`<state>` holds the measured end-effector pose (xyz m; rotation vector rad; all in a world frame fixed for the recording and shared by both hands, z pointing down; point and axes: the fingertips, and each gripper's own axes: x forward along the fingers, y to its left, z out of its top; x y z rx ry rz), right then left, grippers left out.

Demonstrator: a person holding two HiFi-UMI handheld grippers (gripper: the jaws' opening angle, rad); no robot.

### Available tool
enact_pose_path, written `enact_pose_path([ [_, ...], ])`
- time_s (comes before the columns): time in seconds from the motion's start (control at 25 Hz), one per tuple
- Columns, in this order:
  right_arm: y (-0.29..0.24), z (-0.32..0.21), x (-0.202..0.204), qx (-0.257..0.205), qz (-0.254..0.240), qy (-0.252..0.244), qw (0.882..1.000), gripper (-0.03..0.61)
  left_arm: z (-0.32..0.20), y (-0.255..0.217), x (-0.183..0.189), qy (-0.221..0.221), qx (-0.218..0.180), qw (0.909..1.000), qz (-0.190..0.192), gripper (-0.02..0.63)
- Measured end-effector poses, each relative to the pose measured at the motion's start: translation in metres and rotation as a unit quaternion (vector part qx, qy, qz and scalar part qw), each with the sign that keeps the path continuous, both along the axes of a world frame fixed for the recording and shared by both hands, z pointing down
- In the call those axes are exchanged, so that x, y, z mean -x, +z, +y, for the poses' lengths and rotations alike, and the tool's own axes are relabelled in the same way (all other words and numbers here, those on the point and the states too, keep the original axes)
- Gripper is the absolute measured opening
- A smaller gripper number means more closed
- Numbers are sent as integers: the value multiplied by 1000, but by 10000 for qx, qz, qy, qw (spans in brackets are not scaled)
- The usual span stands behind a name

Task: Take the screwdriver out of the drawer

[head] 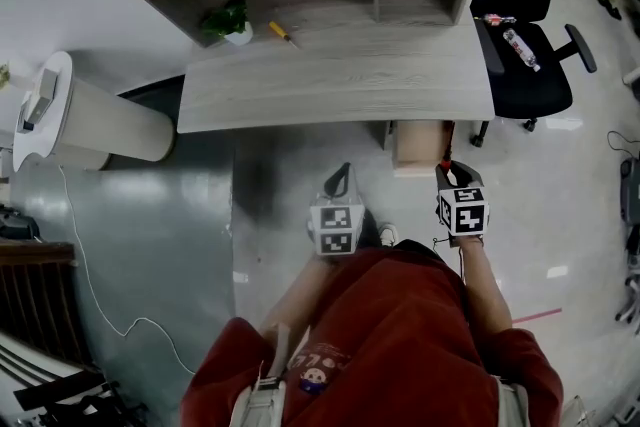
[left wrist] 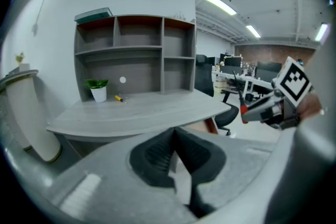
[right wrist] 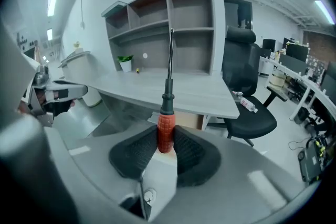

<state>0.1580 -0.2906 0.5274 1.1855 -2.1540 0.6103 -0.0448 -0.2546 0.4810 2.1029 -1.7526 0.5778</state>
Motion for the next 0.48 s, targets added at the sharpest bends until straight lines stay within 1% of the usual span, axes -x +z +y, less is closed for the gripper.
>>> enact_pose_path([
  [0.12,-20,-8,-3,-294,-87,134,9994,97,-2,-8,-2,35,-98,9999,-16,0],
  [0.28,-44,-8,-10,-730,-214,294,9967,97,-3,-24,-6,17,-351,9994,20,0],
  [0.48,-52,-5,-12,-954,-285,338,9945,97,-3,-33,-11,102,-459,9989,37,0],
])
